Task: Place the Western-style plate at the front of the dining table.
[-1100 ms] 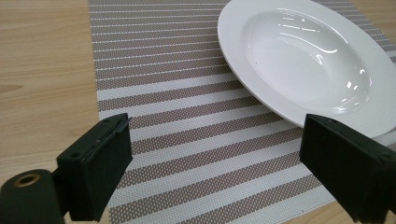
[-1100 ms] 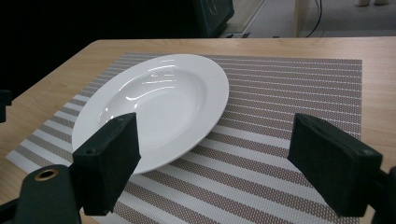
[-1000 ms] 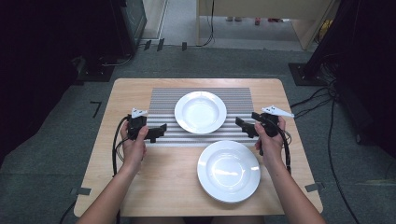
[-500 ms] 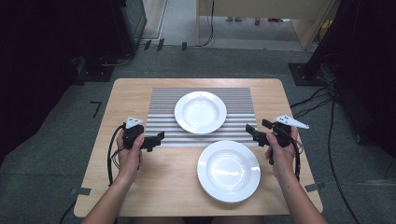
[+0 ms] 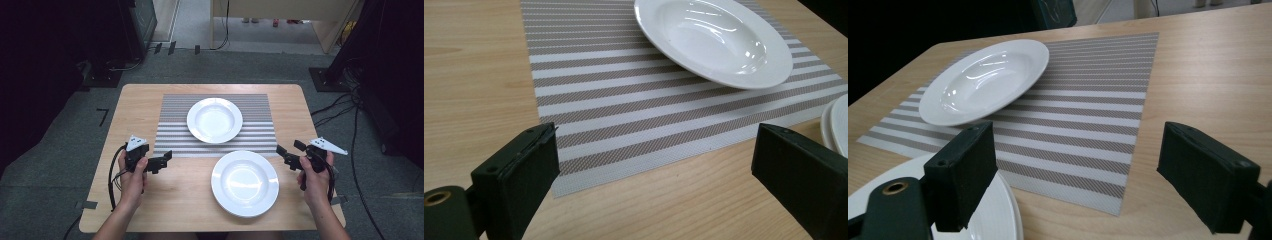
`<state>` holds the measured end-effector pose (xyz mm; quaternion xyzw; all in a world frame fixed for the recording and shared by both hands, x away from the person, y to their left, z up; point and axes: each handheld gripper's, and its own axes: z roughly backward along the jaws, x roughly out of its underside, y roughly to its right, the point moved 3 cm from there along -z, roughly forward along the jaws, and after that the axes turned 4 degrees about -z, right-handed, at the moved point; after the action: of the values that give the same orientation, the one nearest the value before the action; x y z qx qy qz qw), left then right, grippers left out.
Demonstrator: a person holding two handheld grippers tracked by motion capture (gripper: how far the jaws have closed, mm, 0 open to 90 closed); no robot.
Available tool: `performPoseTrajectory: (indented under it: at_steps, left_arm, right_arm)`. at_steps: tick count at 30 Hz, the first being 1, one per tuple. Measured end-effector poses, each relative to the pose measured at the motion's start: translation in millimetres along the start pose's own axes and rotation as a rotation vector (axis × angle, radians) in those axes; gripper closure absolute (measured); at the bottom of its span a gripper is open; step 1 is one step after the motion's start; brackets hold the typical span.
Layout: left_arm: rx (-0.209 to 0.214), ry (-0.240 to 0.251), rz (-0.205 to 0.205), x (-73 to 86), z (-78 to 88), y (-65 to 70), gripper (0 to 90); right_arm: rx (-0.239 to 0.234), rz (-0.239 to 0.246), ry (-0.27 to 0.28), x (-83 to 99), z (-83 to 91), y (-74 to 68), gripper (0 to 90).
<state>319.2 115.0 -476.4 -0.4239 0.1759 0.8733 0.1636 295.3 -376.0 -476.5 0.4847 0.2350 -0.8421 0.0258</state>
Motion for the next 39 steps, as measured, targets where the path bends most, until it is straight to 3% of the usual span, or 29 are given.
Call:
performPoseTrajectory:
  at_steps: [8,22,31,35,39]
  left_arm:
    - [-0.066,-0.014,0.014,19.6,10.9,-18.3,2.9]
    - [-0.129,-0.042,0.044,49.9,34.5,-44.7,2.9]
    - [-0.201,-0.064,0.048,71.9,52.5,-65.1,2.8]
    - [-0.209,-0.072,0.066,83.5,58.2,-70.7,2.9]
    - [-0.219,-0.085,0.054,91.7,63.4,-73.9,2.8]
  right_arm:
    - [0.038,-0.022,0.013,10.2,24.0,15.6,15.4]
    - [0.113,-0.039,0.006,33.6,64.8,44.7,15.3]
    - [0.161,-0.052,-0.012,51.5,84.6,60.3,14.7]
    - [0.177,-0.059,-0.024,59.0,91.4,65.5,14.6]
    - [0.19,-0.06,-0.041,67.6,94.8,68.6,14.6]
